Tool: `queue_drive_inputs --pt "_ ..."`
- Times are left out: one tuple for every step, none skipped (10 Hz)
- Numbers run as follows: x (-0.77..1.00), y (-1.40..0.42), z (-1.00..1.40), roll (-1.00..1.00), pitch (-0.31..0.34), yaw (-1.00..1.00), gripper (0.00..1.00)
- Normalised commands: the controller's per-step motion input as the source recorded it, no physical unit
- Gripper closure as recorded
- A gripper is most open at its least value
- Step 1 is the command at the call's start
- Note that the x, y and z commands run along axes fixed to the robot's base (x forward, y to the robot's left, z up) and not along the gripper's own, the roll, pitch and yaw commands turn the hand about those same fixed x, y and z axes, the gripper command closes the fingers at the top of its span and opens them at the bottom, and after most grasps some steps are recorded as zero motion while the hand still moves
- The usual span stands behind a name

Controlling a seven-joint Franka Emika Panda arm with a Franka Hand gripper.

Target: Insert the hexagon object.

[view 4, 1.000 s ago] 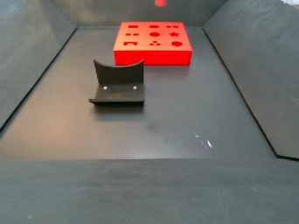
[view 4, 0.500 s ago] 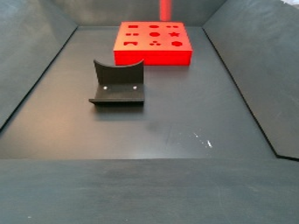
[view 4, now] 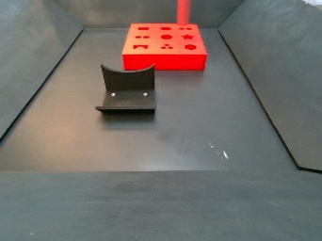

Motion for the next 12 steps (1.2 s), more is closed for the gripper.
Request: queue_drive_inputs --pt "-0.10 0.34 -0.41 -0.20 -0.087 -0.10 1.00" --pt "-0.27 0.16 -0.21 -0.36 -0.329 -0.12 1.00" --pt "-0.21 0.07 -0.11 -0.33 -0.417 -0.06 1.00" --pt "-0.15 0.00 -0.01 -0.27 -0.416 -0.10 1.00" --pt "0.00 0.00 0.02 0.00 -0.129 -0.07 1.00" --pt "0.00 0.00 0.00 0.14 0.007 0.00 1.00" --pt "0.06 0.00 -0.17 0.19 0.137 0.00 1.00" --pt "0.00 0.00 -0.33 0.15 0.156 -0.01 1.00" --pt "-0.06 0.00 -0.27 0.09 0.094 0.00 1.00" --pt "-0.05 0.00 -0.22 0.00 0.004 0.00 1.00" --pt "-0.16 0.00 -0.14 0.02 0.000 0.00 1.00" --pt "-0.30 0.00 -0.09 0.00 -0.073 0.00 1.00"
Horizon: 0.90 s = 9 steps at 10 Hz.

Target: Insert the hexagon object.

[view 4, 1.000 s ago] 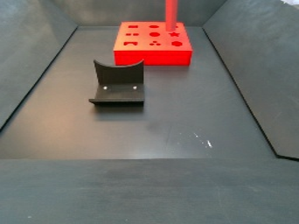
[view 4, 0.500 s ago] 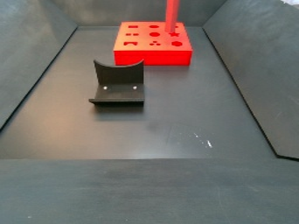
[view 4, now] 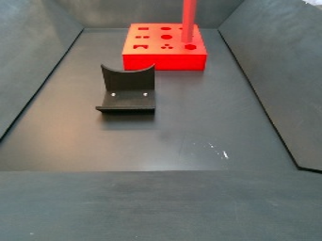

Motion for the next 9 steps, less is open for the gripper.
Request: queue_drive_inputs --pt "-0.29 -0.03 -0.20 0.00 -0.167 0.00 1.00" --pt "-0.19 -0.05 -0.21 0.00 -0.154 0.00 1.00" --pt "0.00 0.00 -0.23 0.00 -0.127 0.00 1.00" --pt "0.00 0.00 -0.24 0.00 -0.087 0.01 1.00" --pt "-0.06 0.00 -0.15 0.00 -0.030 0.00 1.00" --pt "0.00 -0.02 -0.14 0.03 -0.027 0.00 1.00" --pt "0.18 -0.03 -0.12 0.03 -0.006 0.00 1.00" --pt "0.13 0.00 -0.16 0.02 -0.006 0.00 1.00" --pt "0.23 0.02 -0.20 0.01 0.000 0.00 1.00"
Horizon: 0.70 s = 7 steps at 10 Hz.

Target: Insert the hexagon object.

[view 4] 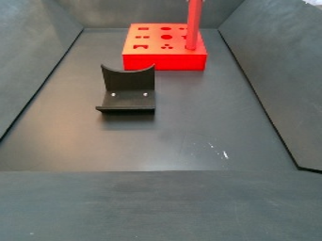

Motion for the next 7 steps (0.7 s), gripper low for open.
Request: queue_drive_inputs --pt "0.14 0.01 -0.18 0.05 0.000 0.00 1.00" --pt "0.00 0.00 -0.14 0.06 0.000 0.00 1.00" --pt "0.00 0.00 -0.12 0.11 0.006 0.00 1.00" --pt "0.00 0.00 -0.53 0.11 0.000 0.00 1.00" --pt "0.00 0.00 -1.00 0.02 -0.059 -0.09 1.00" --pt "0.00 0.00 -1.00 0.15 -0.024 -0.05 1.00" --pt "0.00 0.00 -0.99 0.20 0.000 -0.03 1.00"
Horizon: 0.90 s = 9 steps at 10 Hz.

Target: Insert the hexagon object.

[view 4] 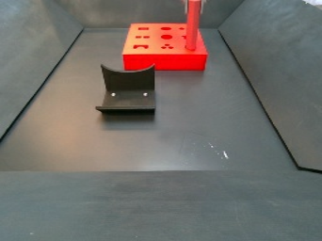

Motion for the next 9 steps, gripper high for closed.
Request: queue_drive_inputs --pt "0.03 0.00 -0.91 0.24 0.000 -0.03 1.00" --pt "0.00 -0.03 -0.77 0.26 0.029 0.00 1.00" --pt "0.00 -0.08 -0.81 0.23 0.036 0.00 1.00" --pt "0.00 -0.05 -0.93 0.15 0.051 0.00 1.00" --pt "0.00 0.00 -1.00 0.00 0.049 0.00 1.00" --pt "0.00 0.00 -1.00 0.00 0.037 0.00 1.00" --pt "0.05 0.05 -0.70 -0.23 0.016 0.11 1.00" --pt "0.05 0.15 -0.80 -0.18 0.029 0.15 1.00" --pt "0.00 0.09 -0.89 -0.03 0.086 0.18 1.00"
